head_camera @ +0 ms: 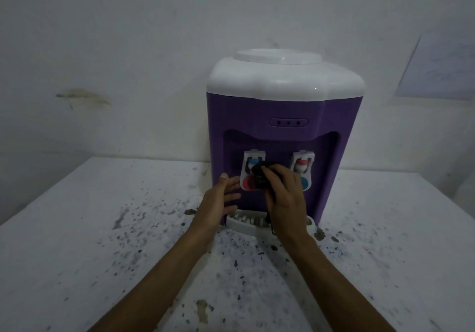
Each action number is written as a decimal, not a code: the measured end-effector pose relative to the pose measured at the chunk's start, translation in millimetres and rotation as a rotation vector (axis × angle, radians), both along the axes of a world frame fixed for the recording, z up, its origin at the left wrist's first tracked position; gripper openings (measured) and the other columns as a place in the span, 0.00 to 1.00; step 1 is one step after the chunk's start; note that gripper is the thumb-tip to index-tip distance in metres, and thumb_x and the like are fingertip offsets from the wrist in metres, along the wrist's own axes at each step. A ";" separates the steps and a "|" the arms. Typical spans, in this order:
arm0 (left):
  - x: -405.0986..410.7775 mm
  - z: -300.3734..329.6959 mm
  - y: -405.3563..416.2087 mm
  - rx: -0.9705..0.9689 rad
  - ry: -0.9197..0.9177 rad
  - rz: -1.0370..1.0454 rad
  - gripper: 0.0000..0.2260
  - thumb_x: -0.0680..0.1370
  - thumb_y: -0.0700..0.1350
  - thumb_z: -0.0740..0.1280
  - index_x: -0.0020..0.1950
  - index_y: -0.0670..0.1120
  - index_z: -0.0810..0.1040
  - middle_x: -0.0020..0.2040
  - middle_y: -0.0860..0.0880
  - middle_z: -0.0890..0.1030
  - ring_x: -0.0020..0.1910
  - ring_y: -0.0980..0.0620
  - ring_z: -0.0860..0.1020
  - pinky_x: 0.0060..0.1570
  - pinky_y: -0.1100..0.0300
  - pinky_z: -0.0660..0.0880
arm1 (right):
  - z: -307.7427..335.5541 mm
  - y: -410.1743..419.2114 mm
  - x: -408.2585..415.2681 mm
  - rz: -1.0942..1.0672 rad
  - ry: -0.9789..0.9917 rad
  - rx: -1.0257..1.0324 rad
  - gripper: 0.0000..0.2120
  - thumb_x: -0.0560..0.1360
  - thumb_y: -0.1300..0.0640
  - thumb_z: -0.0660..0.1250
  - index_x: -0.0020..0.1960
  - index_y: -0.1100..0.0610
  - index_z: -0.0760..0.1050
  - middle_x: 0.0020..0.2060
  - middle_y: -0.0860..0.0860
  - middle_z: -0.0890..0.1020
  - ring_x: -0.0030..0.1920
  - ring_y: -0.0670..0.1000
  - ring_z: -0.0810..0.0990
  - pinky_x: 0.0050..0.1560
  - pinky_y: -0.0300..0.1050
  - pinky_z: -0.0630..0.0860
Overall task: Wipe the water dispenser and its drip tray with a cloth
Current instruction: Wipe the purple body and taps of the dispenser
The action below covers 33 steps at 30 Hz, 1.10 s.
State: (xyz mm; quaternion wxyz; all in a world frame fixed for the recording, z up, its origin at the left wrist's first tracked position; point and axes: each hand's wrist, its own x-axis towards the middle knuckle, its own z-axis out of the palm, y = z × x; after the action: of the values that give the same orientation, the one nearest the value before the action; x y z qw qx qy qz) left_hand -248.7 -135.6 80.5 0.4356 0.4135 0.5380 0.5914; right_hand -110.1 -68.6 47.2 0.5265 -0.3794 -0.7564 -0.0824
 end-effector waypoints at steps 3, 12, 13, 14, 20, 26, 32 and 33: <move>0.4 -0.4 0.0 0.004 0.010 0.000 0.22 0.82 0.56 0.48 0.63 0.48 0.75 0.60 0.50 0.79 0.57 0.53 0.77 0.52 0.60 0.75 | -16.8 -1.0 1.2 0.001 -0.076 -0.019 0.26 0.68 0.70 0.72 0.64 0.60 0.74 0.61 0.55 0.74 0.58 0.56 0.71 0.60 0.35 0.64; 1.0 0.8 -5.6 0.008 0.014 0.009 0.20 0.82 0.56 0.48 0.62 0.49 0.75 0.59 0.50 0.79 0.57 0.52 0.77 0.53 0.59 0.75 | -19.4 -16.7 -1.8 0.084 -0.211 -0.070 0.26 0.69 0.67 0.72 0.65 0.55 0.74 0.63 0.50 0.73 0.54 0.55 0.71 0.48 0.40 0.74; 1.1 1.3 -6.3 0.007 0.015 0.005 0.20 0.82 0.56 0.49 0.61 0.50 0.75 0.58 0.51 0.79 0.57 0.53 0.77 0.52 0.60 0.75 | -18.7 -16.9 0.0 0.114 -0.222 -0.067 0.25 0.69 0.66 0.72 0.65 0.55 0.75 0.63 0.49 0.73 0.54 0.55 0.71 0.49 0.41 0.75; 1.0 1.2 -6.7 0.006 0.014 0.001 0.19 0.82 0.56 0.49 0.59 0.51 0.76 0.58 0.51 0.79 0.57 0.54 0.77 0.51 0.61 0.75 | -17.6 -18.0 1.0 0.141 -0.238 -0.055 0.24 0.70 0.66 0.72 0.64 0.55 0.75 0.63 0.49 0.72 0.54 0.55 0.72 0.48 0.43 0.77; 1.5 6.1 -9.3 -0.008 -0.048 -0.001 0.19 0.81 0.57 0.49 0.59 0.51 0.75 0.56 0.51 0.79 0.55 0.53 0.78 0.49 0.61 0.76 | 25.1 -23.7 -15.1 0.031 -0.058 0.077 0.19 0.74 0.62 0.62 0.64 0.59 0.75 0.61 0.53 0.70 0.57 0.55 0.70 0.53 0.37 0.69; 1.7 8.3 -13.2 -0.028 -0.100 0.009 0.23 0.81 0.58 0.49 0.64 0.47 0.74 0.58 0.47 0.80 0.56 0.49 0.79 0.52 0.57 0.77 | 29.3 -11.1 -34.8 -0.065 -0.128 0.145 0.21 0.74 0.63 0.67 0.66 0.61 0.73 0.62 0.53 0.68 0.55 0.57 0.68 0.52 0.43 0.72; -2.6 11.6 -11.8 -0.033 -0.051 0.031 0.22 0.82 0.55 0.49 0.68 0.43 0.71 0.61 0.45 0.77 0.58 0.49 0.76 0.51 0.61 0.75 | -18.8 -15.6 -21.2 0.018 -0.286 0.042 0.26 0.68 0.66 0.68 0.66 0.61 0.72 0.64 0.52 0.67 0.56 0.57 0.68 0.45 0.46 0.80; -3.2 11.2 -12.3 -0.044 -0.037 0.027 0.23 0.82 0.55 0.49 0.68 0.43 0.70 0.63 0.44 0.76 0.60 0.48 0.75 0.51 0.61 0.74 | -22.1 -15.9 -19.0 0.017 -0.281 0.016 0.26 0.68 0.64 0.66 0.67 0.60 0.72 0.64 0.52 0.67 0.57 0.57 0.68 0.43 0.46 0.80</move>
State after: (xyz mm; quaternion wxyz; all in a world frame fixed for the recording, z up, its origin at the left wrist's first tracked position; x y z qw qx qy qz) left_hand -251.9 -147.9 91.7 0.4468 0.3855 0.5481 0.5928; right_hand -129.1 -84.5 25.0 0.4192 -0.3534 -0.8251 -0.1361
